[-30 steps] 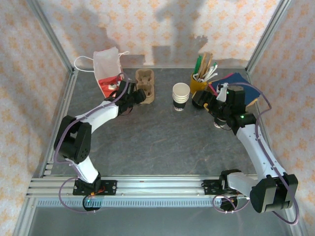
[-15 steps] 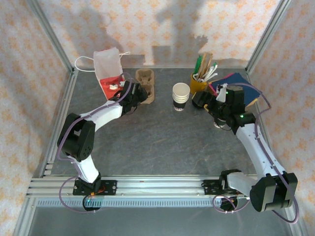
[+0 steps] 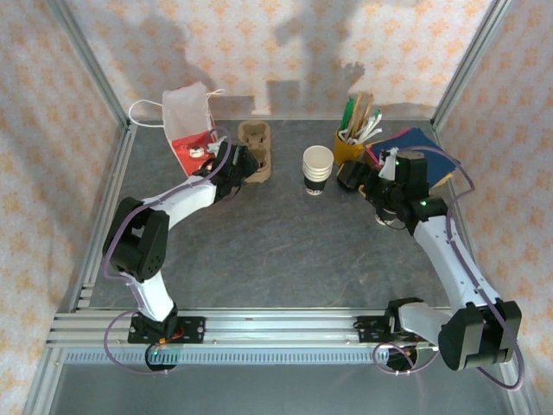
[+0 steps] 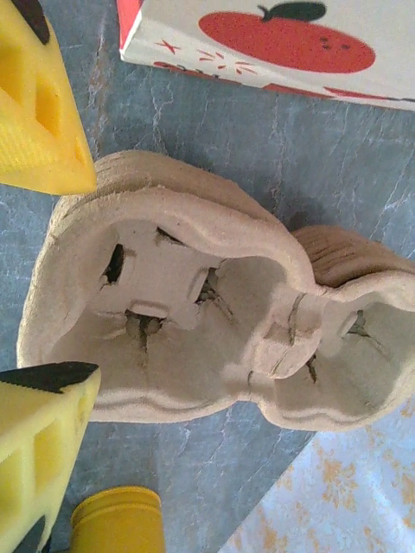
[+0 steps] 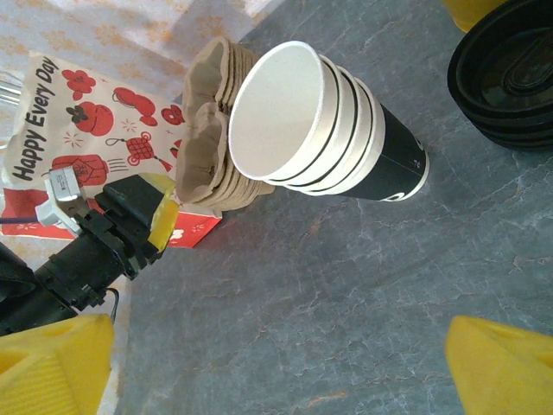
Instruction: Pack the takeout coffee
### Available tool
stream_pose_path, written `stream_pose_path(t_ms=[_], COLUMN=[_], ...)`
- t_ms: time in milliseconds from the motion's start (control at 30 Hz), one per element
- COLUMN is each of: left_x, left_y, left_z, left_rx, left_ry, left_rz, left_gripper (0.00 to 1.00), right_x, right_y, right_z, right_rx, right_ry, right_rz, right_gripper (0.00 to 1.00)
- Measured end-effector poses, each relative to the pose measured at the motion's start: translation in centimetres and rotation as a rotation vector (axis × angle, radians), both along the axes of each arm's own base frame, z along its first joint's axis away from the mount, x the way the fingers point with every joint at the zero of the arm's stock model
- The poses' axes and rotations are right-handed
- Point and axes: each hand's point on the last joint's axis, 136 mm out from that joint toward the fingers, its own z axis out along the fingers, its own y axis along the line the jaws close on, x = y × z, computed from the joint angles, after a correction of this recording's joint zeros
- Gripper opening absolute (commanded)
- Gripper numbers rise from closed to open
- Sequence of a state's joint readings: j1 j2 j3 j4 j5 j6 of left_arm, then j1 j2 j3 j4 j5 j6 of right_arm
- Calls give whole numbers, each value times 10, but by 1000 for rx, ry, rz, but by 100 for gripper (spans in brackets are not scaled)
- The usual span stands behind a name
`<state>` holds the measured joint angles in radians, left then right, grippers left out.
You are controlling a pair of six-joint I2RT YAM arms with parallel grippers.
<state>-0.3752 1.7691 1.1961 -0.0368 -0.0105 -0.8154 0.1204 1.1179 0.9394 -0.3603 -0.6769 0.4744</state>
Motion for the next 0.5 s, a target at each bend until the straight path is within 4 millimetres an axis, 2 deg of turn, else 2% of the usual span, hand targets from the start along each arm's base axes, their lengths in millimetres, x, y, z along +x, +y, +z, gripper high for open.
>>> stream_pose_path(t_ms=[267, 500], left_x=[0, 7], left_y=[1, -2], left_z=[-2, -13], left_rx=[0, 0], left_ry=[5, 24], left_rz=[9, 13], left_gripper=[55, 51], right_x=[-1, -1], right_y=[0, 0], right_z=[-6, -7], right_rx=[-3, -3], right_ry=[20, 22], right_rz=[0, -1], right_gripper=[97, 97])
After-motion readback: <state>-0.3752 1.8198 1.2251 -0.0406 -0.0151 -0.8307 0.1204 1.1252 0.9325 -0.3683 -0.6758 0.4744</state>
